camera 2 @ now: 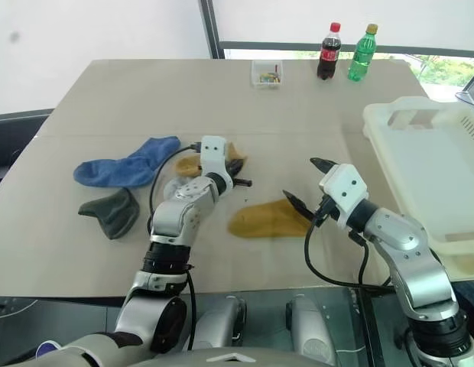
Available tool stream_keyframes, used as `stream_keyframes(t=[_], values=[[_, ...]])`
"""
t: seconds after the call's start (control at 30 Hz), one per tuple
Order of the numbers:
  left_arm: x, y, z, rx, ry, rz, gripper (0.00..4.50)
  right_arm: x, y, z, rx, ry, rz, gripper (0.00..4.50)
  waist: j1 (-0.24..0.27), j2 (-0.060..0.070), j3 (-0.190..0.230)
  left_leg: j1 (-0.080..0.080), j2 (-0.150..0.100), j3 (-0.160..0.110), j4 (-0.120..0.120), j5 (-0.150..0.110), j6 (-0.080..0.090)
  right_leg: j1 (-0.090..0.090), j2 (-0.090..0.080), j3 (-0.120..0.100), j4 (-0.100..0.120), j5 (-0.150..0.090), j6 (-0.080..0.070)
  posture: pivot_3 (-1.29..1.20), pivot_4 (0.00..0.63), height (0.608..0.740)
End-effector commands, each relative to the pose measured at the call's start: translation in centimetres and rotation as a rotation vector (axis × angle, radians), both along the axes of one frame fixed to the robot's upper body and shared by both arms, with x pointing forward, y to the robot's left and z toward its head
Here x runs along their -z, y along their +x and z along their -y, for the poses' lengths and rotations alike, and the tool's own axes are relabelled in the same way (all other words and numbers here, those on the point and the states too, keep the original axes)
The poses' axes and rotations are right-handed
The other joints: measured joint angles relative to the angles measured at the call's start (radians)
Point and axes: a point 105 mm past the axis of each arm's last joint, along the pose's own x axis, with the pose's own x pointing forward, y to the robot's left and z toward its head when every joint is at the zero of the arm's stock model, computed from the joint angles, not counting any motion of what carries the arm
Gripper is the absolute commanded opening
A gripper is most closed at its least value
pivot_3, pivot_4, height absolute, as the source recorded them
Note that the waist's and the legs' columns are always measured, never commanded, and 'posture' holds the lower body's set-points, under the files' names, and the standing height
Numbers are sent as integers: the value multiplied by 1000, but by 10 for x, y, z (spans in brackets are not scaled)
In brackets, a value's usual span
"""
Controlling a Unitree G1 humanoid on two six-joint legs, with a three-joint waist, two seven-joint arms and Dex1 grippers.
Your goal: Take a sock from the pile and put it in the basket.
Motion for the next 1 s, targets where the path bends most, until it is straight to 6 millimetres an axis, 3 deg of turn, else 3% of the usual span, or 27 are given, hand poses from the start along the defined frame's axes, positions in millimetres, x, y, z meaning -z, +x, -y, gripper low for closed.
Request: stream_keyframes(t=[0.03, 0.13, 0.23, 0.3, 0.37, 0.57, 0.73, 0.87, 0.93, 1.0], values=[[-5, 6, -41, -171, 60, 38, 83, -14, -4, 1, 2, 4, 62, 4500, 0, 0, 0, 0, 0, 0, 0, 0, 0, 0, 0, 0, 0, 0, 0, 0, 150, 740], [-16, 7, -73, -303, 97, 92, 83, -15, -1, -1, -10, 7, 65, 4500, 1, 0, 0, 0, 0, 0, 0, 0, 0, 0, 0, 0, 1, 0, 0, 0, 150, 740], [-29, 8, -78, -311, 77, 162, 83, -16, 0, -3, -19, 8, 66, 4500, 4, 0, 0, 0, 0, 0, 1, 0, 0, 0, -1, 0, 1, 0, 0, 0, 150, 740], [-50, 7, -71, -282, 48, 267, 83, -16, 2, -4, -29, 8, 66, 4500, 8, 0, 0, 0, -1, 0, 1, 0, 0, 0, -1, 0, 1, 0, 0, 0, 150, 740], [-56, 5, -67, -270, 38, 302, 83, -16, 2, -4, -36, 7, 66, 4500, 15, 0, 0, -1, -1, -1, 1, 0, 0, 0, -2, -1, 0, 0, 0, 0, 150, 740], [-41, 2, -51, -221, 60, 252, 83, -16, 3, -4, -40, 8, 67, 4500, 17, 0, 0, -1, -3, -1, 0, 0, 0, 0, -3, -1, 0, 0, 0, 0, 150, 740], [-44, 0, -9, -19, 28, 265, 83, -17, 3, -2, -29, 6, 69, 4500, 18, 0, 0, -1, -3, -1, 0, 0, 0, 0, -3, -2, 0, 0, 0, 0, 150, 740], [-30, -5, 21, 142, 104, 218, 83, -17, 2, -1, -17, 8, 72, 4500, 17, 0, 0, -1, -3, -1, 0, 0, 0, 0, -3, -1, 0, 0, 0, 0, 150, 740], [-27, -4, 23, 154, 152, 215, 83, -17, 2, -1, -12, 9, 73, 4500, 16, 0, 0, -1, -3, -1, 0, 0, 0, 0, -3, -1, 0, 0, 0, 0, 150, 740], [-30, 6, 0, 42, 191, 217, 83, -17, 1, 0, -2, 11, 73, 4500, 13, 0, 0, -1, -3, -1, 0, 0, 0, 0, -3, -1, 0, 0, 0, 0, 150, 740]])
